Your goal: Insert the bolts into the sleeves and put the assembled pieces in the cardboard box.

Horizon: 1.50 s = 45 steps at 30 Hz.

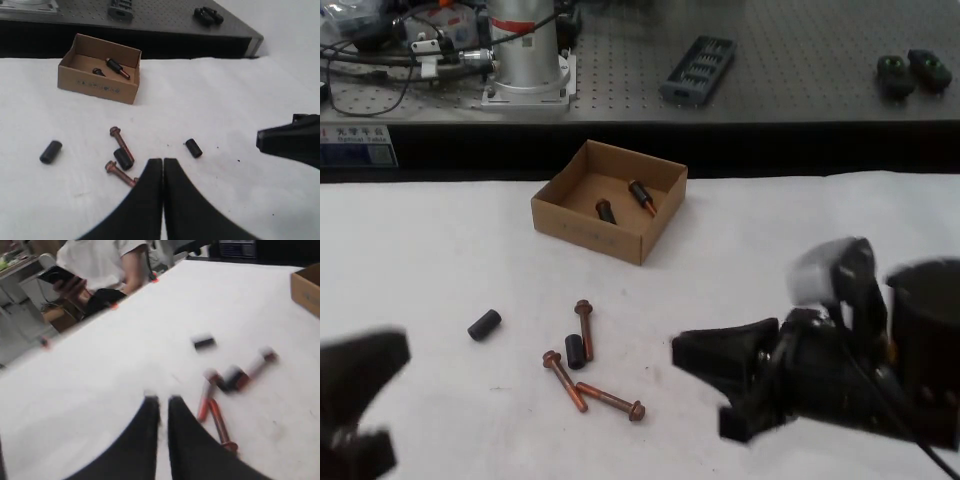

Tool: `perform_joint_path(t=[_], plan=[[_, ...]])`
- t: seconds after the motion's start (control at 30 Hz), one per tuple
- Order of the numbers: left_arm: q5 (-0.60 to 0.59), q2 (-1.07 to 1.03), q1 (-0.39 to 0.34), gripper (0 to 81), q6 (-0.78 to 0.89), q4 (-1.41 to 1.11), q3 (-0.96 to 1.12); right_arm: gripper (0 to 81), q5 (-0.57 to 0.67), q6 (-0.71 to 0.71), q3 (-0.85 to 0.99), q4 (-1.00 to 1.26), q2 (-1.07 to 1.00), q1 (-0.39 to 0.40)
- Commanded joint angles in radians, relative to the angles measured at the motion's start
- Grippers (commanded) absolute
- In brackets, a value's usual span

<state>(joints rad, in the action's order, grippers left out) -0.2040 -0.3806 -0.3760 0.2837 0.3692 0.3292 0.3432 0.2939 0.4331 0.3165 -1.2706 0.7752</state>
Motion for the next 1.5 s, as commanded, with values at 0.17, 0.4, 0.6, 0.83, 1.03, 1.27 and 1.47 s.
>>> perform_joint_path(t=[0.17,0.4,0.6,0.83,1.03,1.27,1.47], plan=[[0.036,0.142,0.0,0.6,0.126,-0.206,-0.284,6.4,-0.229,-0.071,0.32,-0.605,-0.06,-0.012],[0.065,0.113,0.0,0.6,0.102,-0.244,-0.329,0.6,-0.221,-0.101,0.59,-0.797,-0.312,-0.04],[0.104,0.092,0.0,0.6,0.022,-0.236,-0.329,26.9,-0.251,-0.04,0.783,-0.991,-0.537,-0.078],[0.101,0.092,0.0,0.6,0.022,-0.236,-0.329,25.0,-0.29,-0.021,0.939,-1.099,-0.7,-0.11],[0.065,0.092,0.0,0.6,0.022,-0.236,-0.329,25.0,-0.291,0.021,1.003,-1.202,-0.77,-0.138],[0.058,0.092,0.0,0.6,0.024,-0.236,-0.329,25.0,-0.364,0.028,1.006,-1.281,-0.775,-0.147],[0.058,0.092,0.0,0.6,0.024,-0.224,-0.329,13.2,-0.364,0.05,1.006,-1.282,-0.779,-0.144]])
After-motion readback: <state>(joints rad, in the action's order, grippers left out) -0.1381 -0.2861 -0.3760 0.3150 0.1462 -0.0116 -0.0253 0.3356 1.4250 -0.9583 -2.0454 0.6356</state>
